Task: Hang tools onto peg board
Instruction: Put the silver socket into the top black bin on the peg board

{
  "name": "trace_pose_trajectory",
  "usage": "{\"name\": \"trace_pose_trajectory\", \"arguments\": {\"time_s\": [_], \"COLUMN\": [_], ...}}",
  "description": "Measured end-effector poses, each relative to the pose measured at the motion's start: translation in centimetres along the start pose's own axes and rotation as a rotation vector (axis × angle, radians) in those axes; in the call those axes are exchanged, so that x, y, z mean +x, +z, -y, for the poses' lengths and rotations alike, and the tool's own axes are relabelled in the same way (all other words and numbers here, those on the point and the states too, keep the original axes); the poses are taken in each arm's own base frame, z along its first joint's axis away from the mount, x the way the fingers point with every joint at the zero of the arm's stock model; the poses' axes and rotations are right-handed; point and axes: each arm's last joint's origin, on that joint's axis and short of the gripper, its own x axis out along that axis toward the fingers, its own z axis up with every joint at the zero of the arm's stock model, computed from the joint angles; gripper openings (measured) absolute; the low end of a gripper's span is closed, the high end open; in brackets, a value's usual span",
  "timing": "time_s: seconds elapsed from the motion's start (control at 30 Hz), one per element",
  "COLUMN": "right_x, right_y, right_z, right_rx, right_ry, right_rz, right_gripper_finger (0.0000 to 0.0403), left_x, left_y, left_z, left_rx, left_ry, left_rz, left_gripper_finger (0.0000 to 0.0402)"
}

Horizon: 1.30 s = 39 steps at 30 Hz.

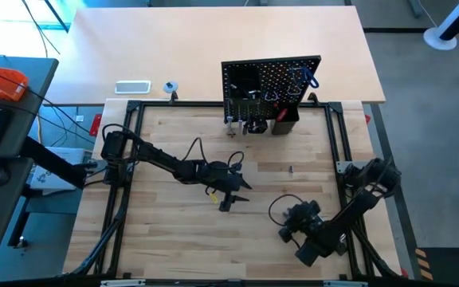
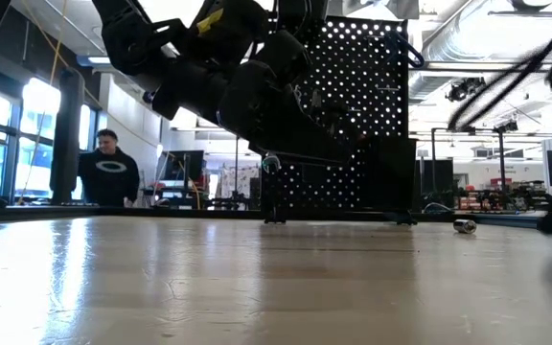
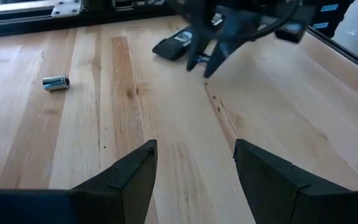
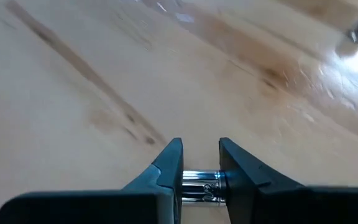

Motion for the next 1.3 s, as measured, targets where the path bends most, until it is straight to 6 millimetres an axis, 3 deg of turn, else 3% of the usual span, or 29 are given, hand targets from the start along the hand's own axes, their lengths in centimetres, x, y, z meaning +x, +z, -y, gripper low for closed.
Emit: {"name": "trace_pose_trajectory", "arguments": {"time_s": [0.3, 0.8, 1.03, 1.3], "right_x": [-3.0, -9.3, -10.8, -10.8], "right_y": [3.0, 11.1, 14.6, 16.4], "right_z": [-1.7, -6.0, -7.2, -8.2], "right_rx": [-0.116, -0.704, -0.93, -1.056], "right_ry": [0.135, 0.142, 0.095, 0.117], "right_rz": [0.191, 0.431, 0.474, 0.489], "right_gripper_finger": [0.0065, 0.0065, 0.0065, 0.0065], "left_x": [-0.2, -2.0, -2.5, -2.9], "left_y": [1.1, 4.7, 5.3, 6.7], "left_z": [-0.1, -1.5, -1.4, -1.4], "left_rx": [-0.075, -0.402, -0.484, -0.427], "left_ry": [-0.126, -0.5, -0.6, -0.668], "left_rz": [0.121, 0.429, 0.444, 0.516], "left_gripper_finger": [0.0206, 0.0206, 0.0206, 0.0206]}}
